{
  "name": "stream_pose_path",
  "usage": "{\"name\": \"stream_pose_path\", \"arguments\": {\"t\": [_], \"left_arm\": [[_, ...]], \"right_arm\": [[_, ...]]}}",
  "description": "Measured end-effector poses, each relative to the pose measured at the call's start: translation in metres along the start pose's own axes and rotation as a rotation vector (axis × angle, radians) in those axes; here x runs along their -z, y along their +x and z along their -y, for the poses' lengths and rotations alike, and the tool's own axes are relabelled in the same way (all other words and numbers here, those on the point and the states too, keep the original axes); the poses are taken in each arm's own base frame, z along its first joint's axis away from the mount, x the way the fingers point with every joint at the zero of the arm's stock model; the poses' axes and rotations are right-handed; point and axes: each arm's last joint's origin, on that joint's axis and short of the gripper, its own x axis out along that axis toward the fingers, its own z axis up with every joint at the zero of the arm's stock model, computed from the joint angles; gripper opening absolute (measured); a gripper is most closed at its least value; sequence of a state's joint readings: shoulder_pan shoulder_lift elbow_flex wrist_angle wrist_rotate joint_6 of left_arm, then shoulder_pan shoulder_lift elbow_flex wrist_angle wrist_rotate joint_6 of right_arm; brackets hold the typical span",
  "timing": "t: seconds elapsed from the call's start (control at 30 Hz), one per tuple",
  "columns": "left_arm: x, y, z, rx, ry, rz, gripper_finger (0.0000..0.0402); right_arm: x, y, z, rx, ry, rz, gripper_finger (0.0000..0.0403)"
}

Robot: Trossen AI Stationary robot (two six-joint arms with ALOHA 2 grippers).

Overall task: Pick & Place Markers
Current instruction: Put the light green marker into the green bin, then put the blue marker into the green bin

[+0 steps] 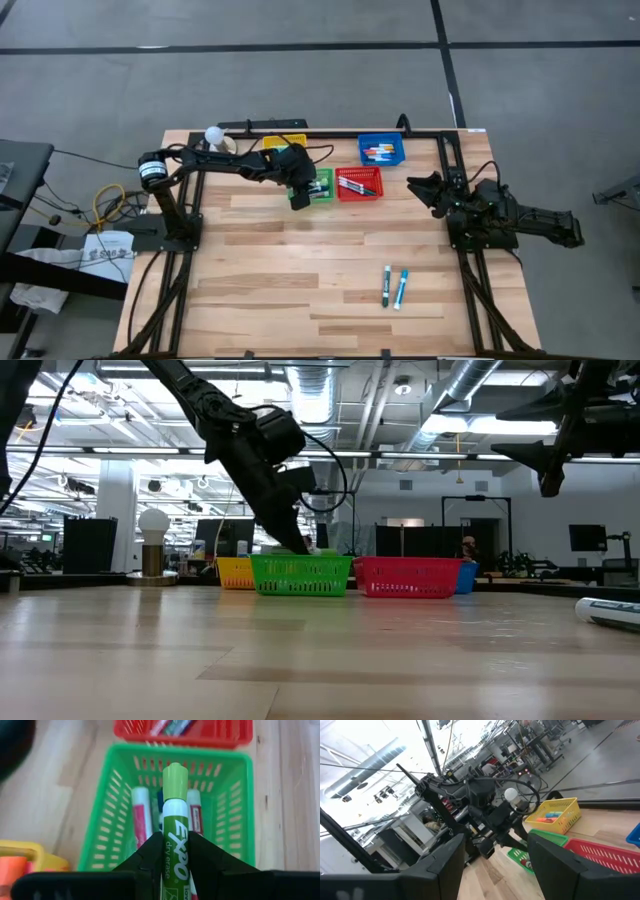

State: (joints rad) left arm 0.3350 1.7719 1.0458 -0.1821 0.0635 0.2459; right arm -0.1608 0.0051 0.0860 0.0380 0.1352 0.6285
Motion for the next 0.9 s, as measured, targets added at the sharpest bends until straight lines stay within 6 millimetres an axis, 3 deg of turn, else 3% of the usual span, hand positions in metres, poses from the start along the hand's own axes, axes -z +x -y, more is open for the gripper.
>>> {"name": "stream_pose_path", "arguments": {"t": [0.13,0.57,0.77,0.9], "left_arm": [[0.005,0.012,0.002,0.028,-0.024,-0.023,0.0079],[0.008,0.018,0.002,0.031,-0.022,-0.037,0.01],[0.004,0.013,0.001,0.008,-0.023,-0.009,0.0144],[-0.005,-0.003,0.0,-0.018,-0.037,0.04,0.0168]], "right_arm": [[0.0,0.0,0.0,0.0,0.0,0.0,0.0205],[0.0,0.0,0.0,0.0,0.0,0.0,0.0205],[0.0,0.0,0.0,0.0,0.0,0.0,0.0205],[-0.001,0.0,-0.001,-0.003,0.037,0.014,0.0205]]}}
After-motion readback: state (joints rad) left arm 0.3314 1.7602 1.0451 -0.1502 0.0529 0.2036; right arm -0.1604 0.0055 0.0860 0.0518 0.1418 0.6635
